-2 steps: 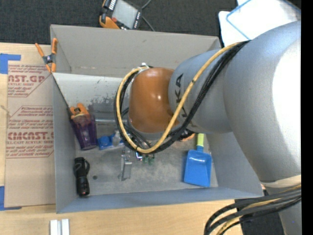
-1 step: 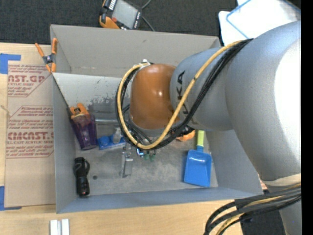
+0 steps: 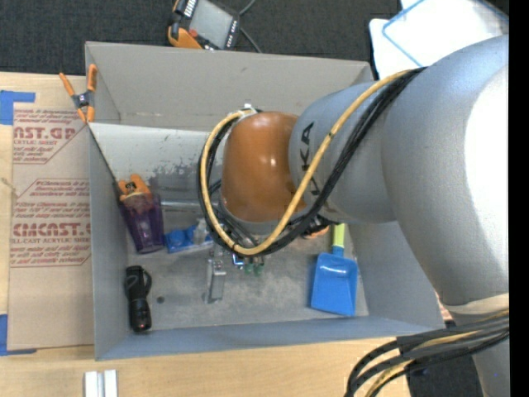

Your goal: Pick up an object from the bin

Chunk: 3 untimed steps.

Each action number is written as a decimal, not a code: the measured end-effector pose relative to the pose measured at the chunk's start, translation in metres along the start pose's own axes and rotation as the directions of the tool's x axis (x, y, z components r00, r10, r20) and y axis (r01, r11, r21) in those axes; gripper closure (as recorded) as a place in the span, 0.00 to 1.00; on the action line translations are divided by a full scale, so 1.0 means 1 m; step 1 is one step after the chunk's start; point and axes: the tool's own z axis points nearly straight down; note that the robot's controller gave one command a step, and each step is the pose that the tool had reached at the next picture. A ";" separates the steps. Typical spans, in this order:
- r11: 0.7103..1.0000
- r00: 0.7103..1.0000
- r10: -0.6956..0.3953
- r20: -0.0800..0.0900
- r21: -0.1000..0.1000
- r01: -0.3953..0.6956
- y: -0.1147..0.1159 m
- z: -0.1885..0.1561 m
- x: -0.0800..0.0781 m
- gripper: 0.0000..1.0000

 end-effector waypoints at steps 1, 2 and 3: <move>1.000 1.000 -0.020 0.004 0.001 0.020 -0.008 -0.014 -0.008 0.00; 0.952 0.952 0.305 0.002 -0.001 -0.305 -0.003 0.016 -0.038 0.00; 1.000 1.000 0.029 0.003 0.000 -0.029 -0.010 0.001 -0.018 0.00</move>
Offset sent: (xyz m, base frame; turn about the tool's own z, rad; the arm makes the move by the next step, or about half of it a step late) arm 0.0396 -0.0040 -0.0182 0.3378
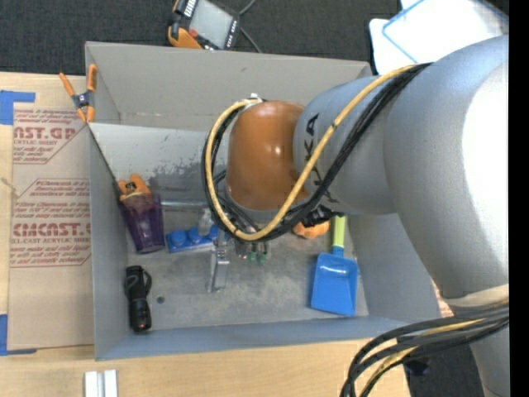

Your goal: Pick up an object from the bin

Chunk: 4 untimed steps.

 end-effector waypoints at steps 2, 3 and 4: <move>0.999 0.999 -0.043 0.001 0.000 0.043 -0.005 0.009 -0.003 0.00; 0.981 0.981 0.195 0.001 -0.001 -0.195 0.009 0.003 -0.011 0.00; 0.996 0.996 0.093 0.000 0.001 -0.093 0.011 -0.098 -0.014 0.00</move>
Offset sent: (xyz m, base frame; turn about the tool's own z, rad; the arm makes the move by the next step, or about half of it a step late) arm 0.0013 -0.0072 -0.0076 -0.0453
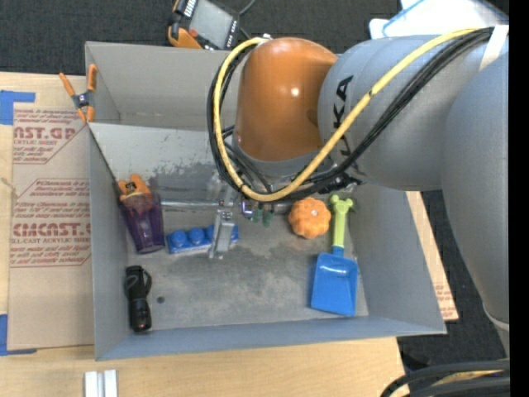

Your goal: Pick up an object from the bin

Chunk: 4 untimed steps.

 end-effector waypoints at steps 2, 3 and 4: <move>0.995 0.995 0.103 -0.005 0.002 -0.103 -0.005 0.103 -0.001 0.00; 0.995 0.995 0.099 0.004 0.000 -0.099 -0.038 0.034 -0.019 0.00; 0.993 0.993 0.121 -0.018 0.006 -0.121 -0.009 0.103 -0.004 0.00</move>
Offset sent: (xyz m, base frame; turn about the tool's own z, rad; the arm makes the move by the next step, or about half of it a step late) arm 0.0148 0.0193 -0.0339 0.0429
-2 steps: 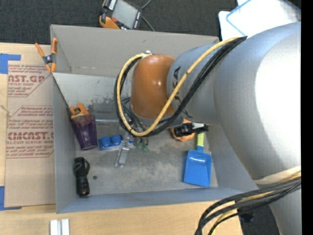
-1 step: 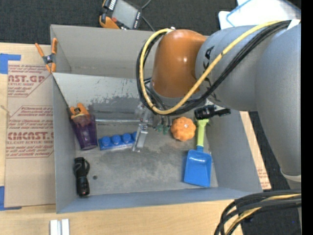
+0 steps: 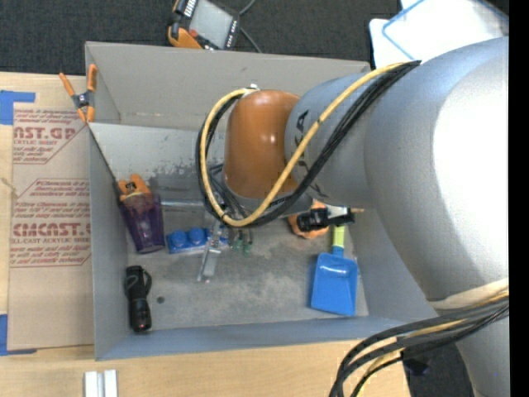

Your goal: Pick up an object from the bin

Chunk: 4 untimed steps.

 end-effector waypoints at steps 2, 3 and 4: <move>1.000 1.000 0.000 0.006 -0.001 0.000 0.013 -0.003 0.003 0.00; 0.998 0.998 0.055 0.015 -0.007 -0.055 0.016 0.007 0.001 0.00; 0.998 0.998 0.060 0.007 -0.002 -0.060 0.016 0.026 -0.011 0.00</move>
Offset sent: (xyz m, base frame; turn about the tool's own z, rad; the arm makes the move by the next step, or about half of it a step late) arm 0.0005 0.0134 0.0041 0.0003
